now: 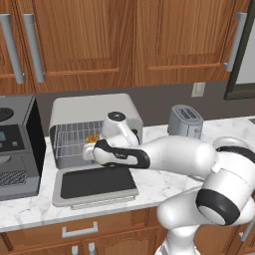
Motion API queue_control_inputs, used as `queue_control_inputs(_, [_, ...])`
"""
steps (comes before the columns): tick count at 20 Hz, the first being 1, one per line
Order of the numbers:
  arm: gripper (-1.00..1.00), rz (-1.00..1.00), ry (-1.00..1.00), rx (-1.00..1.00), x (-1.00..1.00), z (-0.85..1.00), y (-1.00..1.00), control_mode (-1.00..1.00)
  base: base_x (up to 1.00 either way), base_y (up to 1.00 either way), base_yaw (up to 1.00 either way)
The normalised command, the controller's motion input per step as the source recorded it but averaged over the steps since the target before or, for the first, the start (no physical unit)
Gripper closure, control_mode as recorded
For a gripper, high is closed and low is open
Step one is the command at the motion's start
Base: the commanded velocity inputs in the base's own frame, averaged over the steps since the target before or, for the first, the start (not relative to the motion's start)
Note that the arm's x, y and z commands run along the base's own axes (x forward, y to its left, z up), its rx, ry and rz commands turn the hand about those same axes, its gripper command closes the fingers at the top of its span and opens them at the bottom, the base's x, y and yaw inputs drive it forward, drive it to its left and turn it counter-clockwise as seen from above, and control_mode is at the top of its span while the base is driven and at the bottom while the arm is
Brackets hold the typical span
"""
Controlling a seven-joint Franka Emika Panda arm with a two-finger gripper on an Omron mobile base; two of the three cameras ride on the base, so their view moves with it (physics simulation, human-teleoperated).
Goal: Open the toaster oven door. Place the bread on the bottom rack in the toaster oven and place the chicken drumstick on the top rack.
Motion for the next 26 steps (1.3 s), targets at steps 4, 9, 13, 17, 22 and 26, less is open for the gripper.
queue_control_inputs(4, [-1.00, 0.11, 0.00, -0.22, -0.24, 0.45, 0.12, -1.00, 0.00, 0.00, 0.00])
queue_control_inputs(9, [-1.00, 0.02, -0.13, -0.23, -0.15, 0.24, 0.00, -1.00, 0.00, 0.00, 0.00])
queue_control_inputs(13, [-1.00, 0.00, -0.25, -0.12, 0.00, 0.15, 0.00, -1.00, 0.00, 0.00, 0.00])
queue_control_inputs(17, [-1.00, 0.00, -0.22, -0.08, 0.02, 0.14, 0.05, -1.00, 0.00, 0.00, 0.00])
queue_control_inputs(22, [-1.00, 0.00, -0.09, -0.09, 0.13, 0.20, 0.09, -1.00, 0.00, 0.00, 0.00])
queue_control_inputs(26, [-1.00, 0.00, -0.02, -0.15, 0.03, 0.01, 0.01, -1.00, 0.00, 0.00, 0.00])
